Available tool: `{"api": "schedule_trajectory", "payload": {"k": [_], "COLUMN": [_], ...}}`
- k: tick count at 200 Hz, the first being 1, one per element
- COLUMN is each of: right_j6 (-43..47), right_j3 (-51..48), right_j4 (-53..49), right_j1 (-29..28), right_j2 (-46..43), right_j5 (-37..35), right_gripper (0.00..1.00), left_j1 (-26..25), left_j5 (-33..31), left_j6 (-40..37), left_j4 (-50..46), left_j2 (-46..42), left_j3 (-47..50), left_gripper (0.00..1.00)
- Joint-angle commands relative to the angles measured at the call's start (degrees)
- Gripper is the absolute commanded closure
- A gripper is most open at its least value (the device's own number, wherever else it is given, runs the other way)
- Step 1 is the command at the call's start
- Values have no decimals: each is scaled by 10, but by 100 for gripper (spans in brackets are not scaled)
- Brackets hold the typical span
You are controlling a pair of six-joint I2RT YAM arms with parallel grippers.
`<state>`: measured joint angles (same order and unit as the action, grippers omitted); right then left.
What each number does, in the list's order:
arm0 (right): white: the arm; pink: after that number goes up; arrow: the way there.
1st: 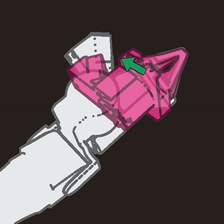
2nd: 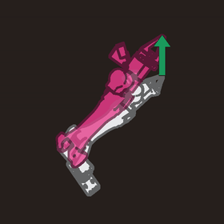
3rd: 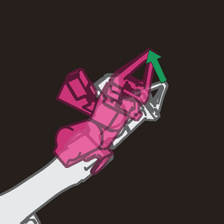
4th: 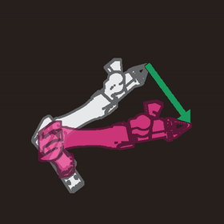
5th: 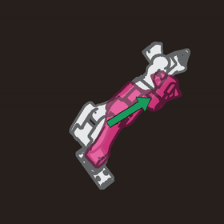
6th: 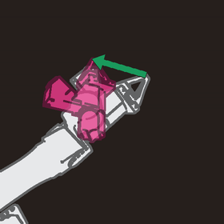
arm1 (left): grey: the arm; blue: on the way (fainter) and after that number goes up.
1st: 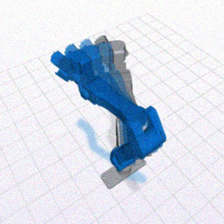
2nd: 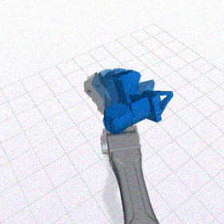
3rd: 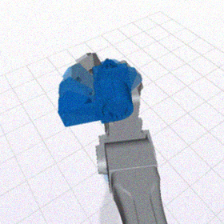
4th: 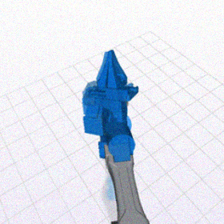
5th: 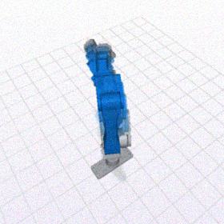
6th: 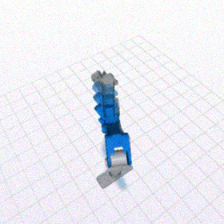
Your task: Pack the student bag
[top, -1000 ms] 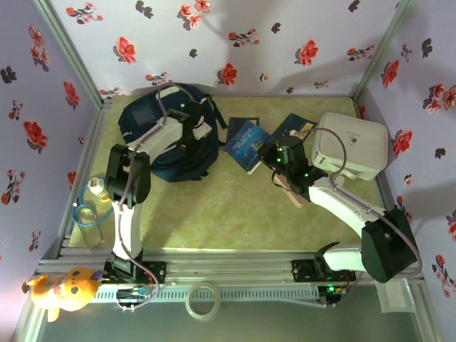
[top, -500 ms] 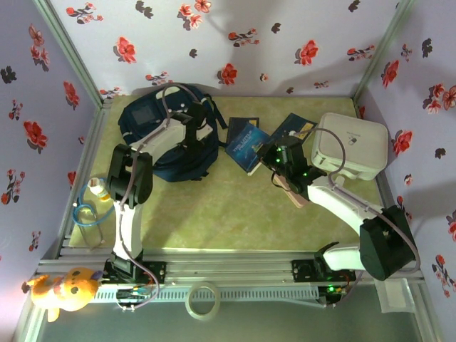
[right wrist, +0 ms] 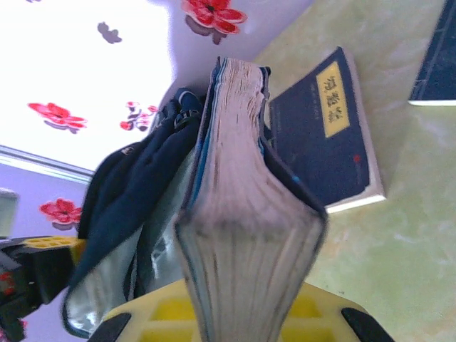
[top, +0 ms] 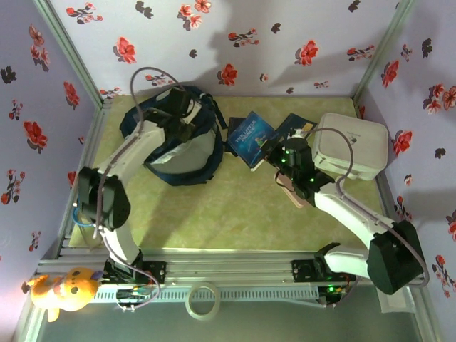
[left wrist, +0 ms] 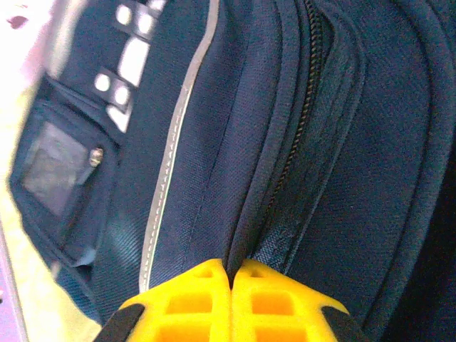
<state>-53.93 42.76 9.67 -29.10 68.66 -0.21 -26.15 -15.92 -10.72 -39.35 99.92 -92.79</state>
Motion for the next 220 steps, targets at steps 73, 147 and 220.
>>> {"api": "schedule_trajectory", "payload": {"k": [73,147,220], "right_j6": [-53,-116,-187], "right_j3": [-99,30,191], "right_j4": [250,365,233], "right_j1": [-28,-83,-98], "right_j2": [11,188,346], "right_j5": [108,165,87], "right_gripper": [92,90,90], "left_j1": [-1,-1,0], "left_j5": [26,66,90], "left_j6": [91,97,116], "left_j4": [145,159,155], "left_j2": [-93,-120,-160], "left_j3": [59,69,81], "left_gripper": [100,100,100]}}
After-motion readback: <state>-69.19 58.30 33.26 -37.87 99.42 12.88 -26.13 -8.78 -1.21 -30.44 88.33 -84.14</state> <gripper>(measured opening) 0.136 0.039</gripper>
